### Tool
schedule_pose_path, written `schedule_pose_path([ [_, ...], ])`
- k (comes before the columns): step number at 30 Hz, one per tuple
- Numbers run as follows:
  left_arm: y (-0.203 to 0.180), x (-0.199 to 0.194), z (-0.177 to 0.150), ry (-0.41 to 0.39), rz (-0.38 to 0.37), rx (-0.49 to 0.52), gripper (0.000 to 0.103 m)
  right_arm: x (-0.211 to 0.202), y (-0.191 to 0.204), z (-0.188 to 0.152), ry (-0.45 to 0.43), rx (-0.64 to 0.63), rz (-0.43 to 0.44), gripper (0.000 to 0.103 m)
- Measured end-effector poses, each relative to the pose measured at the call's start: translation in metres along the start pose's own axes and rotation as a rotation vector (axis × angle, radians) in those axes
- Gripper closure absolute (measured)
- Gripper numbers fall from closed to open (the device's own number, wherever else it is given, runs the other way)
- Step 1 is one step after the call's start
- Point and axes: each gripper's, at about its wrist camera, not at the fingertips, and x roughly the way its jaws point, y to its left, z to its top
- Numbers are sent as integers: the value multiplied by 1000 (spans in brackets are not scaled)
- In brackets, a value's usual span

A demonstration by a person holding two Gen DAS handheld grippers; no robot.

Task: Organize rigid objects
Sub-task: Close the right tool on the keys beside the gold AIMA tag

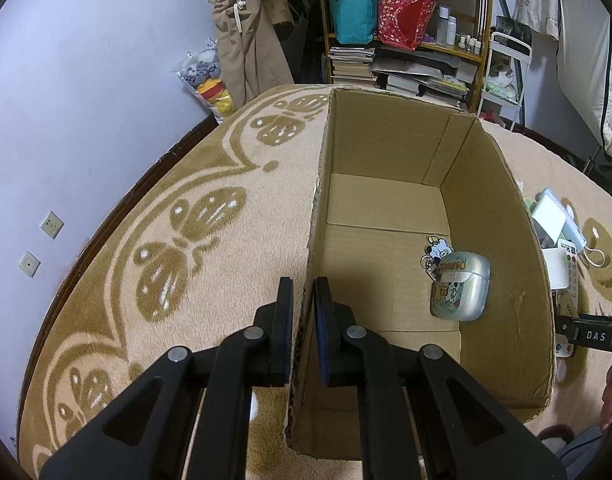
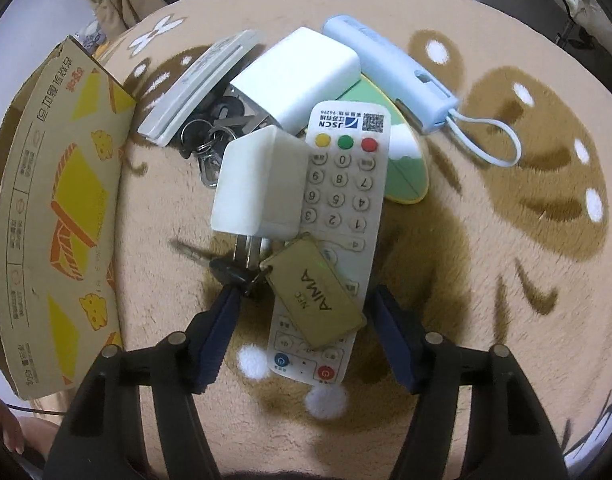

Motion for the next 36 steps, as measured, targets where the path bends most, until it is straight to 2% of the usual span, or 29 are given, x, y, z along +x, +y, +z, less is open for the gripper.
schedule_pose_path([
  [3,0,0,0,1,0,-1,93,-1,-1,1,-8,-9,-6,32],
  [5,0,-1,0,1,0,-2,93,-1,-1,4,-5,-7,4,38],
  [7,0,0,0,1,0,-1,93,-1,-2,5,-1,-4,10,40],
  [15,0,0,0,1,0,-1,92,-11,-6,12,-25,20,14,41],
  [16,0,0,0,1,0,-1,92,-13,-5,10,-31,16,8,49],
  [17,0,0,0,1,-1,-1,92,-13,-4,11,-31,12,3,51],
  [24,1,0,1,2,-1,-2,92,-20,-7,6,-40,3,-15,53],
  [26,1,0,1,1,-2,-3,92,-25,-8,4,-51,3,-32,57],
  [36,0,0,-1,4,-5,-4,92,-30,-15,5,-48,1,-38,57],
])
